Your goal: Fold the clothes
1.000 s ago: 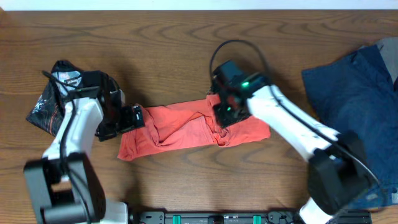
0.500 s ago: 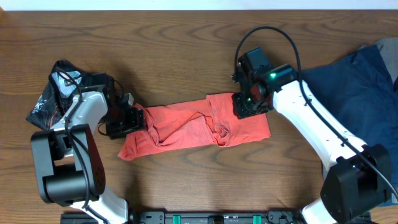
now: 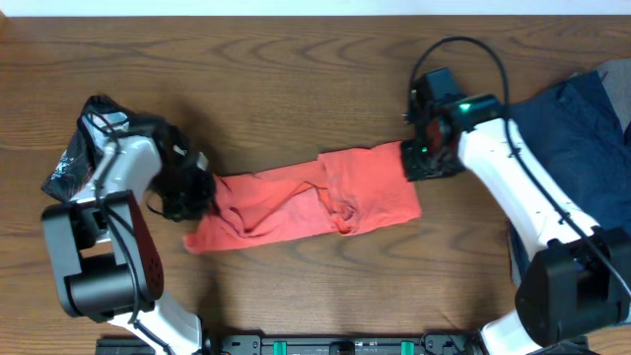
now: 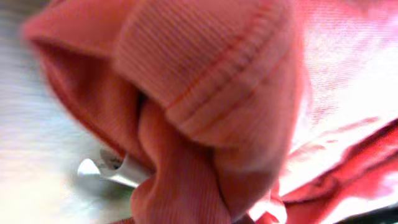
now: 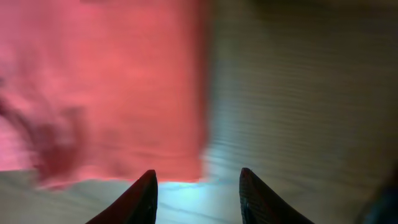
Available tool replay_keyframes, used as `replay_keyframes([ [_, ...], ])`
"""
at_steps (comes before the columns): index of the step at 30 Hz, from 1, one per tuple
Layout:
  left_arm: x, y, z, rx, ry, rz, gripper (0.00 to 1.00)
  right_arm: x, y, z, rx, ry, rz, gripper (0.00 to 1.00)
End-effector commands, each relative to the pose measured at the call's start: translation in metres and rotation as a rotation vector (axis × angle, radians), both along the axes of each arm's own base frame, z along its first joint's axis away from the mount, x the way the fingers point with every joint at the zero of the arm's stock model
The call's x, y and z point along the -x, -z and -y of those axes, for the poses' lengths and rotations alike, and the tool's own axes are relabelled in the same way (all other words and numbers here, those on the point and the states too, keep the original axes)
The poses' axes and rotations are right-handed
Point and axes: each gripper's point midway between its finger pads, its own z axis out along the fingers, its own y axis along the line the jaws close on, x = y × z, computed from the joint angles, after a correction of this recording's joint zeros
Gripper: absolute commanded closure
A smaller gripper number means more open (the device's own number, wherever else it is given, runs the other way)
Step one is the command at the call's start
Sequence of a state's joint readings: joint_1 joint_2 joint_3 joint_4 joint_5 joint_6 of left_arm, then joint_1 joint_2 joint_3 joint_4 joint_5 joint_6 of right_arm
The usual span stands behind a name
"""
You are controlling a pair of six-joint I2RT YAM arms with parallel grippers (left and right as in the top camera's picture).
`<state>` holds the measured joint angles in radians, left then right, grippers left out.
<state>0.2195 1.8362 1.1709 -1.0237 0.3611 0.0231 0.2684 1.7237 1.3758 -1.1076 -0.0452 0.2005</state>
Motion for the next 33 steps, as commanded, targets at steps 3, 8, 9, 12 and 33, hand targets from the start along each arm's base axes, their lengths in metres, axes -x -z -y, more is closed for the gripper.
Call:
replay_keyframes([
  [3,-0.021,-0.057,-0.062,-0.202,-0.100,0.061,0.94,-0.011,-0.004,0.045,0.074,0.087,0.023,0.59],
  [8,-0.025,-0.098,-0.049,-0.155,-0.117,0.079,0.94,-0.012,-0.004,0.068,0.078,0.129,0.015,0.58],
  [9,-0.025,-0.105,-0.038,-0.125,-0.103,0.083,0.94,-0.012,-0.004,0.072,0.079,0.139,0.012,0.58],
  [12,-0.029,-0.121,0.011,0.025,-0.057,0.117,0.94,-0.011,-0.004,0.079,0.081,0.153,0.006,0.58],
  [33,-0.033,-0.099,0.210,0.068,0.356,0.227,0.90,-0.007,-0.004,0.082,0.085,0.134,-0.010,0.58],
])
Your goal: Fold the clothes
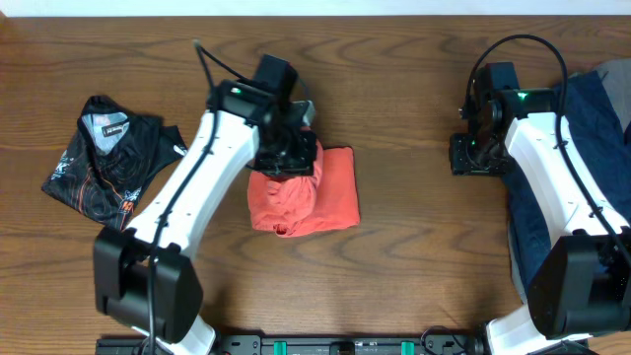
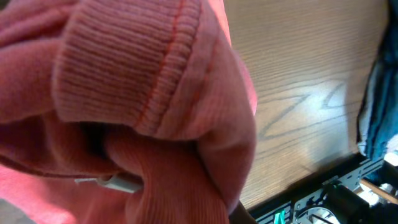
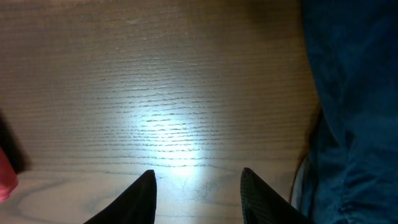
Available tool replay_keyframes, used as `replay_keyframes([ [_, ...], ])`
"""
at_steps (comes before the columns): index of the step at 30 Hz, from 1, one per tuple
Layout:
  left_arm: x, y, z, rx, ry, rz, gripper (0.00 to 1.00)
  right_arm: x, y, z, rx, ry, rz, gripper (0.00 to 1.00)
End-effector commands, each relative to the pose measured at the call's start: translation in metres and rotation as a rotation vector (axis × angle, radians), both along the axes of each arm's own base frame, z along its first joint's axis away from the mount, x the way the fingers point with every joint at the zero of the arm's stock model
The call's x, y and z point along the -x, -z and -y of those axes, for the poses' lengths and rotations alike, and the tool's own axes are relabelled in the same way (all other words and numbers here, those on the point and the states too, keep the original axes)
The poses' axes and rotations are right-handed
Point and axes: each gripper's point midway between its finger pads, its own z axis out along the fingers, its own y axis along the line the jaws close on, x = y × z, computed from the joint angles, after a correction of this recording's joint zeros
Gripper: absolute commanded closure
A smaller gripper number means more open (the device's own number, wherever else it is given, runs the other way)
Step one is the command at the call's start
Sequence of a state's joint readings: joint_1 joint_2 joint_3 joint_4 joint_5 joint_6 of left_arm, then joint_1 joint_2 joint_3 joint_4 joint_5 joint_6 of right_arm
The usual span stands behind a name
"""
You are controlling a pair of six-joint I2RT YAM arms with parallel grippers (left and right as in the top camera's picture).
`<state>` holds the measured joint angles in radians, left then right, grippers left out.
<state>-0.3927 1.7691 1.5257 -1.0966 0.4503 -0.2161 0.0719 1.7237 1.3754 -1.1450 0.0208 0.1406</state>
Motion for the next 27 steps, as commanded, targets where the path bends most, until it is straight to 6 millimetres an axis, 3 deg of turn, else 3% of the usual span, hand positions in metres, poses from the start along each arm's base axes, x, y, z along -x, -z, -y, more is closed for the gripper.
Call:
replay_keyframes([
  [1,-0.002,0.014,0.006,-0.042,-0.027,-0.033,0.90,-0.002,-0.005,0.004,0.009,-0.010,0.012,0.58],
  [5,-0.001,0.024,0.018,-0.046,-0.023,-0.050,0.89,-0.002,-0.005,0.004,0.009,-0.010,0.013,0.58],
  [6,-0.001,0.025,0.021,-0.044,-0.031,-0.051,0.83,-0.002,-0.005,0.004,0.009,-0.010,0.013,0.58],
  [10,-0.005,0.020,0.047,0.041,-0.004,-0.021,0.17,-0.003,-0.005,-0.001,-0.019,-0.030,0.014,0.57],
  [13,-0.007,0.005,0.057,0.138,0.079,0.018,0.13,-0.003,-0.006,-0.024,-0.133,-0.118,0.019,0.56],
  [16,-0.025,-0.003,0.031,0.120,0.034,0.071,0.13,-0.002,-0.014,-0.064,-0.325,-0.283,0.049,0.56],
  [22,-0.080,0.006,-0.064,-0.056,-0.199,0.177,0.15,-0.003,-0.054,-0.160,-0.718,-0.572,0.204,0.56],
  [24,-0.093,0.011,-0.083,-0.068,-0.248,0.197,0.15,-0.004,-0.061,-0.183,-0.756,-0.633,0.241,0.59],
  [27,-0.102,0.020,-0.095,-0.073,-0.279,0.191,0.15,0.003,-0.064,-0.217,-0.776,-0.695,0.254,0.60],
])
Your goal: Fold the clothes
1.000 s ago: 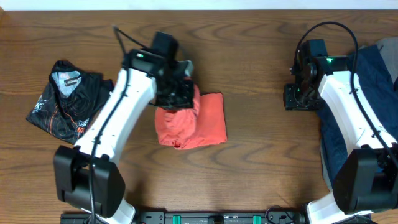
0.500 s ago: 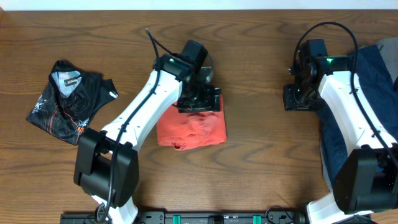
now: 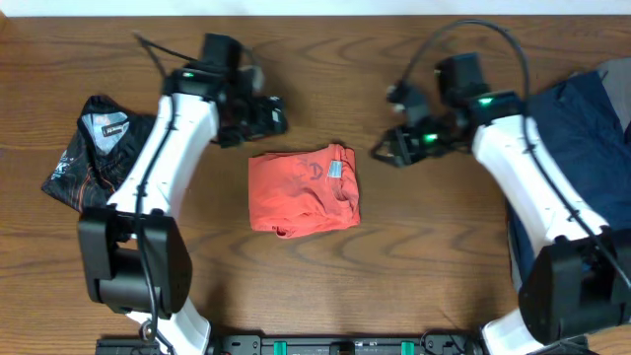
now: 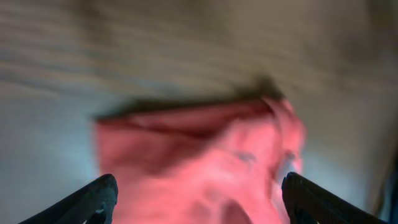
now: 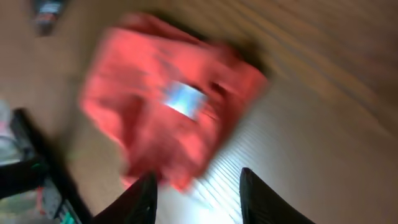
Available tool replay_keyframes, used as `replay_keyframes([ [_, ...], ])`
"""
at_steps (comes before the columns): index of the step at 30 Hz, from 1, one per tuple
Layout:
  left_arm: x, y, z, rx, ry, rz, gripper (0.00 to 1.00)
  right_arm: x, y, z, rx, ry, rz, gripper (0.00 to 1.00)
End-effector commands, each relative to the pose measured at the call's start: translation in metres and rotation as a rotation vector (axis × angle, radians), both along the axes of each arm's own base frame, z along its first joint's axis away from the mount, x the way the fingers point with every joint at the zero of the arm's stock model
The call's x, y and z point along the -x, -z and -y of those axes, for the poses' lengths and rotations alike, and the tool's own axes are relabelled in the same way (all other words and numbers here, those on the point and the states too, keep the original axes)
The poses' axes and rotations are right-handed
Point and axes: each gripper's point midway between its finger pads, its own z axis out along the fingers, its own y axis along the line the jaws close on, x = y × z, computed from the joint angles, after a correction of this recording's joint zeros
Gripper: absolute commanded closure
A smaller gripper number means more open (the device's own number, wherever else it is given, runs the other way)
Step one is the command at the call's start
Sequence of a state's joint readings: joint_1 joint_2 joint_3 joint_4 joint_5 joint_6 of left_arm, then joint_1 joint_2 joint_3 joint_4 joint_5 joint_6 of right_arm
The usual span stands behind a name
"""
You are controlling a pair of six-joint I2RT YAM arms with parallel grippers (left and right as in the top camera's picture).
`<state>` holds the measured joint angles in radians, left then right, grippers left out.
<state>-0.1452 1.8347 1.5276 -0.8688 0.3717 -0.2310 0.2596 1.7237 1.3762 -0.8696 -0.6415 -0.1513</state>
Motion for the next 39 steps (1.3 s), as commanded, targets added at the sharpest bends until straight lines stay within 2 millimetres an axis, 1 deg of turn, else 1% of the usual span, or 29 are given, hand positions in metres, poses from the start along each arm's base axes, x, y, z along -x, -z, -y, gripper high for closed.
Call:
replay_keyframes([
  [1,-0.007,0.009,-0.011,-0.048,-0.005,0.004,0.15,0.024,-0.018,-0.051,-0.126,-0.137,-0.004,0.60],
  [5,-0.006,0.034,-0.009,-0.064,0.030,-0.049,0.15,0.049,-0.007,-0.087,-0.121,-0.237,-0.033,0.60],
  [7,-0.002,0.050,-0.009,-0.071,0.036,-0.093,0.15,0.060,0.003,-0.101,-0.112,-0.269,-0.067,0.60],
  [9,0.003,0.068,-0.009,-0.077,0.039,-0.147,0.15,0.071,0.018,-0.113,-0.097,-0.301,-0.109,0.60],
  [12,0.014,0.094,-0.011,-0.088,0.042,-0.239,0.15,0.084,0.042,-0.125,-0.068,-0.337,-0.171,0.63],
  [13,0.019,0.103,-0.011,-0.092,0.043,-0.273,0.14,0.088,0.054,-0.128,-0.051,-0.347,-0.197,0.64],
  [14,0.023,0.109,-0.012,-0.096,0.043,-0.302,0.14,0.090,0.063,-0.129,-0.036,-0.351,-0.217,0.65],
  [15,0.029,0.117,-0.013,-0.101,0.045,-0.340,0.14,0.093,0.077,-0.129,-0.009,-0.353,-0.242,0.67],
  [17,0.038,0.127,-0.014,-0.107,0.046,-0.393,0.14,0.094,0.098,-0.126,0.042,-0.338,-0.278,0.70],
  [19,0.051,0.135,-0.016,-0.116,0.048,-0.461,0.13,0.095,0.122,-0.119,0.110,-0.305,-0.329,0.71],
  [21,0.066,0.137,-0.019,-0.131,0.049,-0.524,0.13,0.098,0.143,-0.106,0.179,-0.285,-0.377,0.72],
  [22,0.072,0.137,-0.023,-0.148,0.049,-0.551,0.13,0.099,0.151,-0.098,0.219,-0.273,-0.392,0.73],
  [24,0.088,0.136,-0.027,-0.167,0.050,-0.613,0.14,0.096,0.163,-0.076,0.322,-0.237,-0.409,0.74],
  [26,0.102,0.133,-0.026,-0.163,0.046,-0.673,0.17,0.083,0.173,-0.047,0.458,-0.166,-0.383,0.73],
  [27,0.110,0.131,-0.025,-0.161,0.042,-0.706,0.17,0.073,0.177,-0.032,0.525,-0.125,-0.356,0.72],
  [29,0.122,0.126,-0.018,-0.133,0.049,-0.759,0.21,0.049,0.183,-0.003,0.642,-0.038,-0.289,0.69],
  [32,0.134,0.121,-0.011,-0.133,0.065,-0.804,0.22,0.013,0.185,0.034,0.769,0.065,-0.174,0.65],
  [34,0.137,0.119,-0.008,-0.141,0.078,-0.811,0.21,-0.007,0.181,0.054,0.817,0.125,-0.125,0.64],
  [36,0.138,0.118,-0.007,-0.143,0.075,-0.811,0.21,-0.022,0.174,0.067,0.828,0.172,-0.111,0.64],
  [39,0.132,0.116,-0.007,-0.138,0.060,-0.783,0.21,-0.035,0.157,0.077,0.820,0.211,-0.120,0.65],
])
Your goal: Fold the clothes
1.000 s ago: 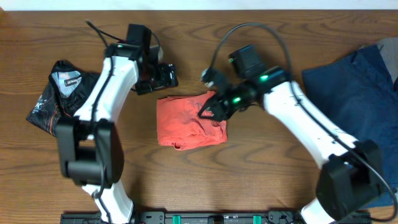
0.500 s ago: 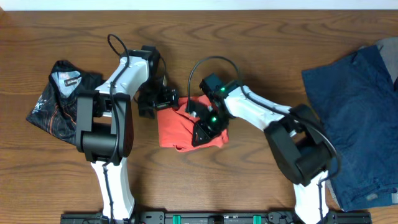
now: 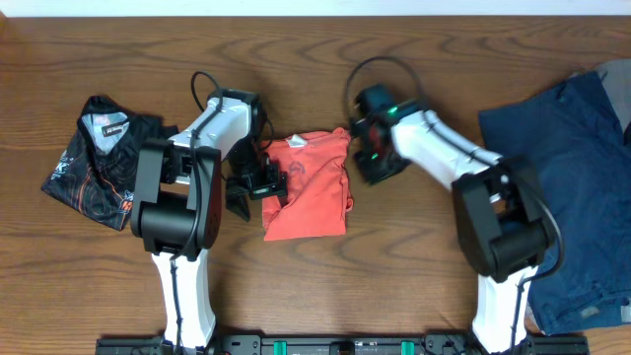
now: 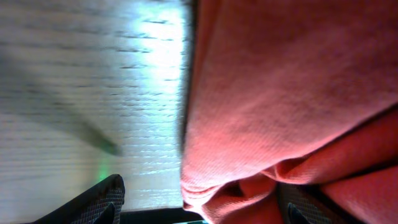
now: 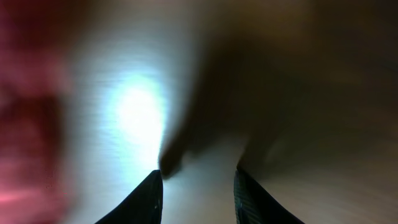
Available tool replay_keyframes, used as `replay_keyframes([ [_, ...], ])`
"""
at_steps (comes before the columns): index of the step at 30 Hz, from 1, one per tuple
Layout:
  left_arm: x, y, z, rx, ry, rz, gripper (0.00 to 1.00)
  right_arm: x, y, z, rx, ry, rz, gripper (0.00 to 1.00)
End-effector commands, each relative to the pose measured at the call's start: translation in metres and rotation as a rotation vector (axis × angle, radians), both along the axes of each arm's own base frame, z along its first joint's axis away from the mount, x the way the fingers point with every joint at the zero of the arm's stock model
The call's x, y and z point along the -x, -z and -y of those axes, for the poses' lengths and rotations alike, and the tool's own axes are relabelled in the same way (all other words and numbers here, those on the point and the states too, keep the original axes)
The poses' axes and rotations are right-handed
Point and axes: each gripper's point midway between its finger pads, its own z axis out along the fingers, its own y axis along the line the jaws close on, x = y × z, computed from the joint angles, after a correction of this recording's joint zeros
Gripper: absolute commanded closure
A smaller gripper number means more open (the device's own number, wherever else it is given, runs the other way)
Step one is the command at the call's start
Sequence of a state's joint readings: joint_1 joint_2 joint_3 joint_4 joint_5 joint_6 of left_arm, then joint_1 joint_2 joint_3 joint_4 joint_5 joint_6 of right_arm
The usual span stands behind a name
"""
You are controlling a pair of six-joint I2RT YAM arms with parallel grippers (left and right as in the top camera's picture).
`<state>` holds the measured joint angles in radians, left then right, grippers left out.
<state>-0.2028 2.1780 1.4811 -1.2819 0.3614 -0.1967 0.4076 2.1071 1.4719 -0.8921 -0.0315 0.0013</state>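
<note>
The red garment (image 3: 308,192) lies folded into a compact rectangle at mid-table. My left gripper (image 3: 254,183) sits low at its left edge, open. In the left wrist view the cloth's rolled edge (image 4: 261,124) fills the space between the wide-apart fingers (image 4: 102,202), around the left gripper (image 4: 199,202). At the garment's upper right corner is my right gripper (image 3: 367,161), also open. The right wrist view is blurred: the right gripper (image 5: 196,193) over bare wood, with red cloth (image 5: 25,124) at the left margin.
A crumpled black printed garment (image 3: 104,158) lies at the far left. A dark blue garment (image 3: 567,177) covers the right end of the wooden table (image 3: 414,276) and hangs over its edge. Cables loop above both wrists.
Both grippers have come down from behind the garment to its left and right edges. The red garment now looks narrower and longer, and the left jaws straddle its left edge.
The red garment first lay stretched across the table, my left gripper shut on its left end and the right open at its right end. Then the left had that end over the right half, with the right gripper withdrawn. Later it lay folded, both grippers off it; now both flank it.
</note>
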Motion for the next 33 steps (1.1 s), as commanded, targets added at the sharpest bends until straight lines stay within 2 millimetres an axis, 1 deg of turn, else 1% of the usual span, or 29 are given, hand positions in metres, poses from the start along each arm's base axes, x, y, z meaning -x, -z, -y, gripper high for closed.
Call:
replay_keyframes([
  [1,-0.007,-0.003,-0.004,-0.003,-0.044,0.028,0.21,-0.021,-0.004,0.045,0.169,0.084,0.035,0.65],
  [2,-0.011,-0.004,-0.005,-0.001,-0.050,0.044,0.21,-0.022,-0.009,0.044,0.161,0.087,0.033,0.66],
  [4,-0.025,-0.012,-0.011,-0.003,-0.087,0.107,0.21,-0.024,-0.025,0.040,0.130,0.092,0.023,0.66],
  [7,-0.050,-0.034,-0.021,0.005,-0.153,0.237,0.21,-0.026,-0.048,0.036,0.100,0.094,0.030,0.65],
  [9,-0.070,-0.054,-0.028,0.018,-0.213,0.354,0.19,-0.025,-0.059,0.034,0.083,0.110,0.042,0.64],
  [12,-0.094,-0.083,-0.029,0.077,-0.249,0.508,0.07,-0.023,-0.067,0.033,0.069,0.139,0.048,0.62],
  [13,-0.101,-0.091,-0.026,0.102,-0.244,0.552,0.00,-0.022,-0.067,0.031,0.057,0.138,0.043,0.62],
  [14,-0.105,-0.096,-0.024,0.118,-0.235,0.584,0.02,-0.021,-0.068,0.029,0.044,0.138,0.037,0.62],
  [16,-0.111,-0.099,-0.018,0.150,-0.195,0.624,0.02,-0.017,-0.068,0.025,0.016,0.139,0.016,0.61],
  [18,-0.111,-0.095,-0.009,0.196,-0.136,0.635,0.02,-0.014,-0.067,0.024,0.008,0.159,-0.001,0.62],
  [20,-0.108,-0.087,0.004,0.269,-0.070,0.626,0.02,-0.011,-0.069,0.027,0.008,0.184,-0.015,0.62],
  [24,-0.102,-0.064,0.016,0.336,-0.015,0.568,0.02,-0.008,-0.075,0.036,0.011,0.225,-0.029,0.62],
  [31,-0.095,-0.017,0.025,0.352,0.044,0.475,0.02,-0.008,-0.102,0.061,-0.006,0.292,0.008,0.61],
  [33,-0.096,-0.007,0.029,0.354,0.052,0.467,0.02,-0.008,-0.110,0.067,-0.012,0.309,0.022,0.61],
])
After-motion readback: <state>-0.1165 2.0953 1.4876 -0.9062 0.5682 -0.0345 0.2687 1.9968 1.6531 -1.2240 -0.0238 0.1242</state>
